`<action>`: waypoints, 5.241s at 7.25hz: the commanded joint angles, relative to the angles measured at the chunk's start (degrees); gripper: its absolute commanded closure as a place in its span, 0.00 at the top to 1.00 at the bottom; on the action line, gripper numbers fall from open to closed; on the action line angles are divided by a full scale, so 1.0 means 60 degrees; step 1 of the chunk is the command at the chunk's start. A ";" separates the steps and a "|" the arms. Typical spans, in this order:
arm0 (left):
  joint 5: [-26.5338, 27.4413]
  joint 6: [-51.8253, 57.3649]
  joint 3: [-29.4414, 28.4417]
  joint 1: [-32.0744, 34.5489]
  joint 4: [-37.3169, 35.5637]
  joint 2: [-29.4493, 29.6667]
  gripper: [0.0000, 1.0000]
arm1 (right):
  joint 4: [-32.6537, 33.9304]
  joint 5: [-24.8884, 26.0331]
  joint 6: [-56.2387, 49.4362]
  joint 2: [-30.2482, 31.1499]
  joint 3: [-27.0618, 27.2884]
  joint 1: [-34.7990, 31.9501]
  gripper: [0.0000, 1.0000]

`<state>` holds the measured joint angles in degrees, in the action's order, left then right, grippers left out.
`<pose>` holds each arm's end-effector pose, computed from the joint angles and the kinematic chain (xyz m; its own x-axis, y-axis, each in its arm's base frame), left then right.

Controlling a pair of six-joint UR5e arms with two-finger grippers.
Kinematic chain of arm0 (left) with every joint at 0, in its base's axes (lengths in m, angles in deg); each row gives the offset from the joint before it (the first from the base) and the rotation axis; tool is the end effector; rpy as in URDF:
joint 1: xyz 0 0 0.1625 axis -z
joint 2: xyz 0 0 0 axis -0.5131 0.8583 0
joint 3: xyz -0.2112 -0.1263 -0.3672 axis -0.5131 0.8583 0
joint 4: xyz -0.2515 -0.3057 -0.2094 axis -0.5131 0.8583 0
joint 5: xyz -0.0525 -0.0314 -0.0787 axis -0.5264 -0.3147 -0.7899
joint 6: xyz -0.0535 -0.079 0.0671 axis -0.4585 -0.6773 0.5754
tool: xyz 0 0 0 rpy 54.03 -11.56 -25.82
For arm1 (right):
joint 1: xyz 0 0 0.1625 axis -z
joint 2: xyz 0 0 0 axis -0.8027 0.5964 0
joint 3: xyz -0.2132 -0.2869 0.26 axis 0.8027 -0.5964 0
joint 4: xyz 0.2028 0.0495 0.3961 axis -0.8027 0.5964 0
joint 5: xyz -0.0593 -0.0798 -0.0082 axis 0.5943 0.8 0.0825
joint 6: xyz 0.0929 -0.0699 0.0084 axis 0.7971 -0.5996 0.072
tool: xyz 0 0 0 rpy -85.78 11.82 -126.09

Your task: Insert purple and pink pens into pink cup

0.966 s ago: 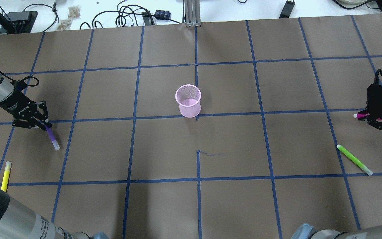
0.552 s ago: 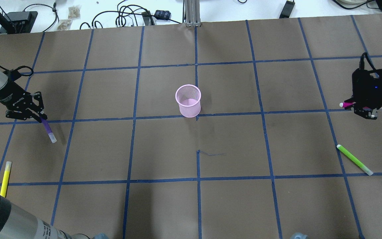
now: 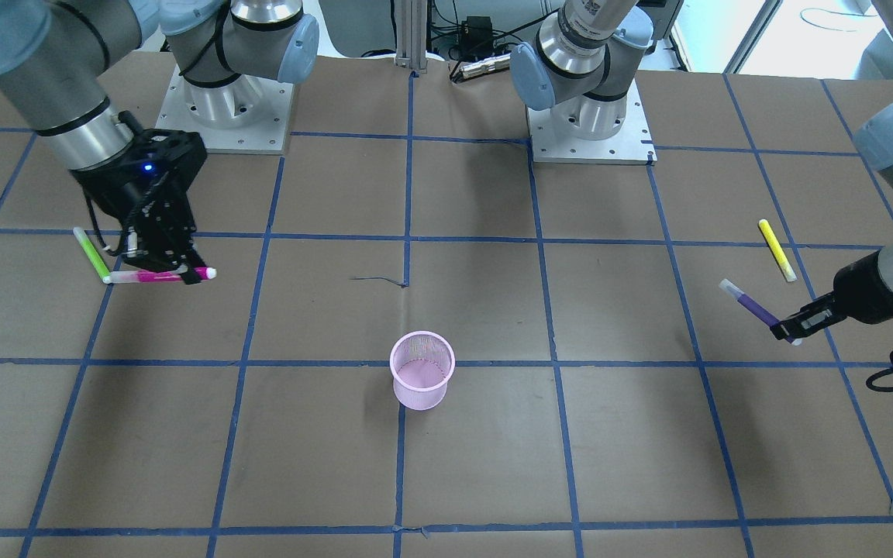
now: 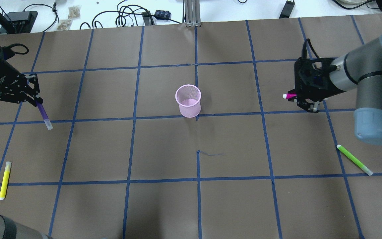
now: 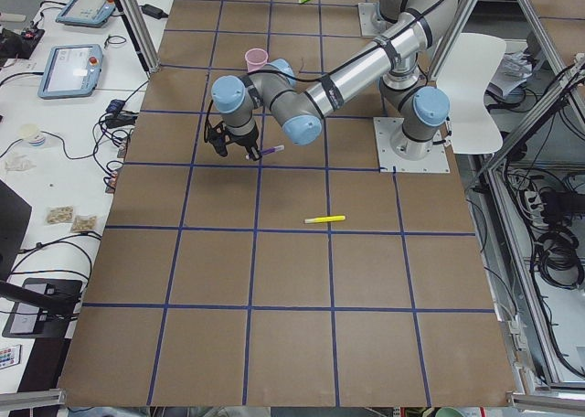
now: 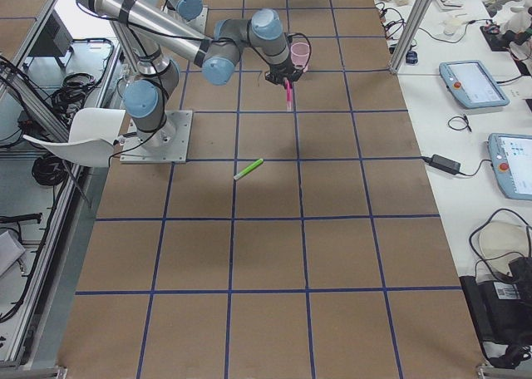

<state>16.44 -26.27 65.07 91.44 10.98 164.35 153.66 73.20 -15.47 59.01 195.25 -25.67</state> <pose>0.1824 -0.6106 0.3061 -0.8883 -0.4535 0.0730 -0.4411 0.8865 0.1396 0.0821 -0.4970 0.3436 -0.0476 -0.9622 0.2681 -0.9489 -0.0403 -0.3131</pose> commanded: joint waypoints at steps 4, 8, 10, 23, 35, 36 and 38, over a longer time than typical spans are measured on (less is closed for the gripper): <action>0.0063 -0.0390 0.0004 0.0438 0.0088 -0.0758 0.00 | 0.2447 -0.6312 0.1350 -0.1683 -0.0046 -0.1148 0.00; 0.0049 -0.1006 0.0004 0.0702 0.0117 -0.0964 0.00 | 0.3586 -0.8359 0.1379 -0.3312 -0.0221 -0.1602 0.00; 0.0034 -0.0991 0.0120 0.0716 0.0249 -0.1052 0.00 | 0.3572 -0.8185 0.1757 -0.4466 -0.1562 -0.2375 0.00; 0.0005 -0.1267 0.0019 0.0775 0.0177 -0.0862 0.00 | 0.1870 -0.6426 0.4441 -0.3366 -0.3723 -0.1239 1.00; 0.0534 -0.3007 0.0004 0.2676 -0.0684 -0.1082 0.00 | -0.5277 0.3533 0.7908 -0.1218 -0.5495 -0.1962 1.00; 0.0663 -0.3767 0.0018 0.3404 -0.1573 -0.0980 0.00 | -0.5305 0.4797 0.8986 -0.1438 -0.5539 -0.2607 1.00; 0.0650 -0.5333 0.0048 0.4433 -0.2732 -0.0819 0.00 | -0.5480 0.5396 1.1966 -0.1456 -0.5554 -0.2760 1.00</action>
<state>20.36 -52.20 65.21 114.33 -0.67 158.84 121.20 103.37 44.08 50.31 161.96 -41.32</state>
